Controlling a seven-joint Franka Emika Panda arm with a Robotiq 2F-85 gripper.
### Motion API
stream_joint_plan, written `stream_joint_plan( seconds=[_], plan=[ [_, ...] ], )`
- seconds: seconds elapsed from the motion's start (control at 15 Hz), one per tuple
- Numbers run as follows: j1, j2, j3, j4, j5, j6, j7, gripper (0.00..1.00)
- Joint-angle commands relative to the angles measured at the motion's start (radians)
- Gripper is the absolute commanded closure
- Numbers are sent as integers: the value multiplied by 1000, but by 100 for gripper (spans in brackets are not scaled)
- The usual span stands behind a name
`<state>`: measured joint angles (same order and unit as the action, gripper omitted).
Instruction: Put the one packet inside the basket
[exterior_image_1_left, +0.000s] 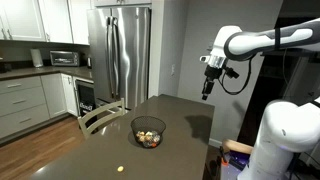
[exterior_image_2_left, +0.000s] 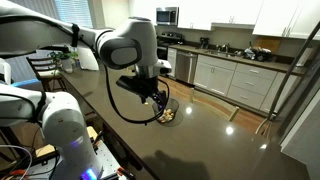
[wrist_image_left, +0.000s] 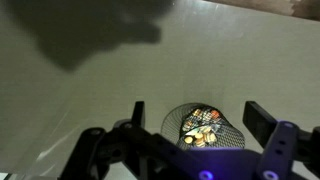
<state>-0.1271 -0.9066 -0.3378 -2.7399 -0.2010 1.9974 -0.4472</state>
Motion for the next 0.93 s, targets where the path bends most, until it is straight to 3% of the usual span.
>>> stream_joint_plan(
  seconds=[0.0, 0.47, 0.87],
  plan=[
    [-3, 1, 4, 2, 4, -2, -2, 0],
    [-3, 1, 4, 2, 4, -2, -2, 0],
    [108, 159, 47, 79, 40, 55, 1, 0]
  ],
)
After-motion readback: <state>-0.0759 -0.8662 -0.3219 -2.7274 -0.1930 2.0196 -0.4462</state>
